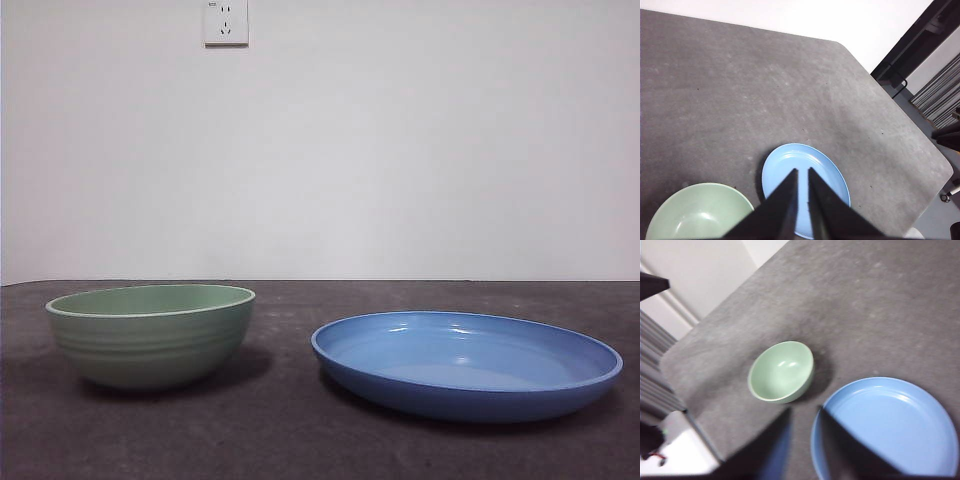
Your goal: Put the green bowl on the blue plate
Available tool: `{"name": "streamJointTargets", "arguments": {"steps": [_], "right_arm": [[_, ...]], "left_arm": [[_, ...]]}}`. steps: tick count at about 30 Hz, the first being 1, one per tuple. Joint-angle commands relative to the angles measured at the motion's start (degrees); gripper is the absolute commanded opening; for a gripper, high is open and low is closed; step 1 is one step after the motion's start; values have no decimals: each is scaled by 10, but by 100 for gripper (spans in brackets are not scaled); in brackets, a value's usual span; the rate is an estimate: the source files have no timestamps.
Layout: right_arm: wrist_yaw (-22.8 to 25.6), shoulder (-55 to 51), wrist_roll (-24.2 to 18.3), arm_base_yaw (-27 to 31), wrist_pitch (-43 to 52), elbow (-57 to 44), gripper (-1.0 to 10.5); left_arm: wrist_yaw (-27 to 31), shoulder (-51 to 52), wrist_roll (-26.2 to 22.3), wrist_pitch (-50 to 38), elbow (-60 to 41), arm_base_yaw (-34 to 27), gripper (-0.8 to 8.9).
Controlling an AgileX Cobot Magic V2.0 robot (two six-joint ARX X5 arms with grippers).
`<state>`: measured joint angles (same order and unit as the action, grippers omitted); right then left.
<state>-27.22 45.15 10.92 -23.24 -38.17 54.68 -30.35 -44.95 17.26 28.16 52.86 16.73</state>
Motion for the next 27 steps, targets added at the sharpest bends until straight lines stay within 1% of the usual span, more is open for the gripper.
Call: {"name": "streamJointTargets", "arguments": {"steps": [1, 3, 4, 6, 8, 12, 17, 21, 27], "right_arm": [[23, 5, -5, -3, 4, 9, 429], [43, 5, -5, -3, 4, 9, 571], [54, 5, -5, -3, 4, 9, 612], [65, 5, -5, -3, 4, 9, 626], [65, 5, -7, -3, 4, 9, 626], [65, 5, -7, -3, 5, 9, 626], [62, 4, -7, -3, 3, 9, 626], [62, 4, -6, -3, 1, 9, 626], [62, 4, -5, -3, 0, 9, 626]], "left_arm": [[2, -8, -16, -4, 10, 2, 241], [11, -13, -16, -3, 10, 2, 416], [16, -16, -16, -3, 10, 2, 494], [21, -22, -16, -3, 10, 2, 572], [22, -30, -19, -2, 10, 2, 590], [30, -52, -30, 10, 10, 1, 590], [55, -99, -34, 60, 10, -17, 589], [61, -156, -40, 96, 10, -39, 588], [65, -249, -63, 116, 10, -55, 584]]}}
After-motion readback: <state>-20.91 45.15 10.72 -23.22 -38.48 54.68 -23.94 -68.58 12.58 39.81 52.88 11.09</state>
